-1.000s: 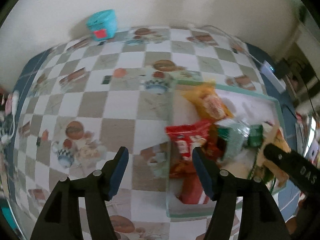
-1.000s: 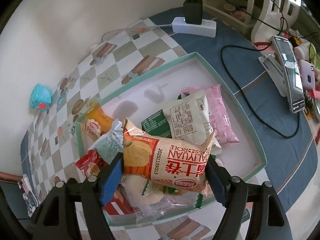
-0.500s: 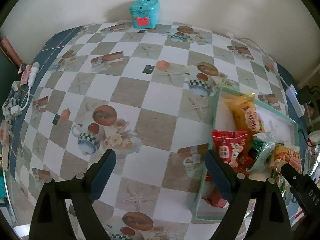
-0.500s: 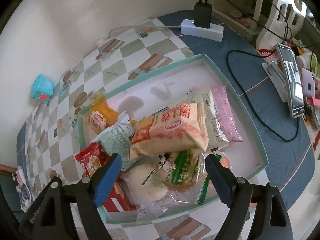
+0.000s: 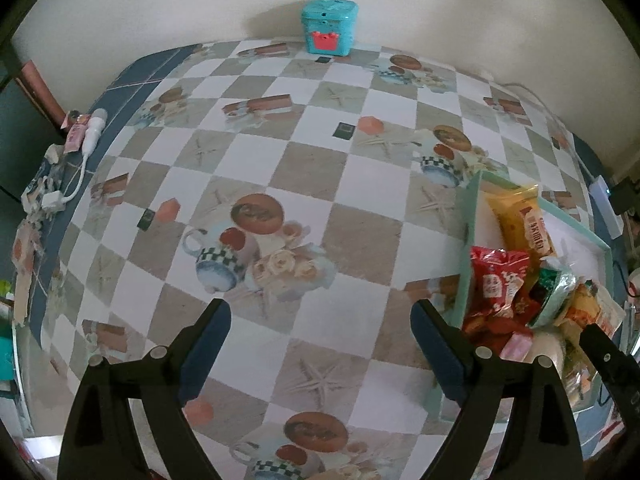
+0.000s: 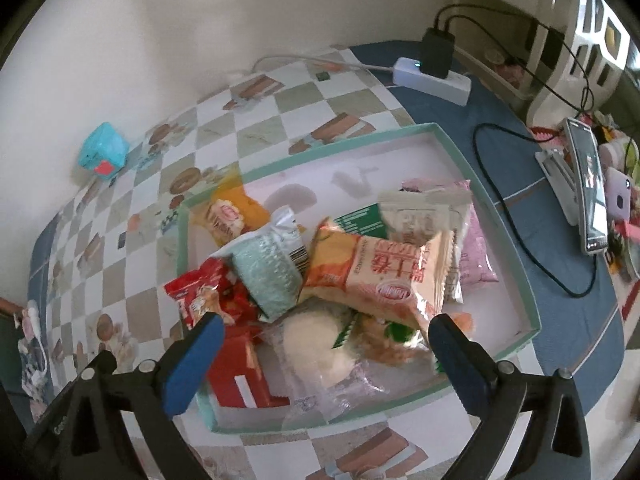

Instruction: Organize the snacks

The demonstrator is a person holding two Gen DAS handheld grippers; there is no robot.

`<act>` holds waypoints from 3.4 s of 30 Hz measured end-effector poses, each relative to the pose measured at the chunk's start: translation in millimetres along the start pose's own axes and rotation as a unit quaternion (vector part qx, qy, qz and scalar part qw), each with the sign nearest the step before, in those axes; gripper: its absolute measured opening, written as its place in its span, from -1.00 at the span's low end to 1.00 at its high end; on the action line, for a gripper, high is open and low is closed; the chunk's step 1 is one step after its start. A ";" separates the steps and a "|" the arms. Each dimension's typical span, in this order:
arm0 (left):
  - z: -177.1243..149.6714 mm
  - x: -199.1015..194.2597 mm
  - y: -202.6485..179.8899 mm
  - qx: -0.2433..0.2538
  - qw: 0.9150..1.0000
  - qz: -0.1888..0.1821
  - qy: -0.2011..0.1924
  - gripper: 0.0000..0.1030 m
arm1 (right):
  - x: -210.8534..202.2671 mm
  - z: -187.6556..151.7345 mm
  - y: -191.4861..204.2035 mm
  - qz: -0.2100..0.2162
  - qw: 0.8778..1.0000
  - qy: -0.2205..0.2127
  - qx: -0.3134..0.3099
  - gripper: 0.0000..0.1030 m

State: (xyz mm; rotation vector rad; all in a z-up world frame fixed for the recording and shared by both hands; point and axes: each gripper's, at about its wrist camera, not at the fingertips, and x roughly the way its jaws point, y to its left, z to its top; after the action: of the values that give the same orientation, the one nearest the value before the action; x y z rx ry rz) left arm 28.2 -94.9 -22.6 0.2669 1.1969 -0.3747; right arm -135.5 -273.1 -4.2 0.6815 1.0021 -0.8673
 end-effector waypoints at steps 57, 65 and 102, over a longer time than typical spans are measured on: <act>-69.1 -43.6 32.7 0.061 0.997 0.027 -0.045 0.78 | -46.7 -83.3 10.4 -0.007 0.995 -0.047 -0.085 1.00; -68.7 -39.1 33.9 0.062 0.997 0.032 -0.036 0.78 | -45.9 -83.7 12.0 -0.008 0.995 -0.045 -0.089 1.00; -70.3 -30.0 37.3 0.058 0.997 0.037 -0.022 0.78 | -43.7 -86.4 15.2 -0.008 0.995 -0.040 -0.094 1.00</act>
State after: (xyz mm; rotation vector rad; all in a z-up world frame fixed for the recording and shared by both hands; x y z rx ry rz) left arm -25.6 -29.0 -18.6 0.4010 1.1195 -0.3845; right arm -171.1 -182.1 3.4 0.4761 1.0045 -0.7966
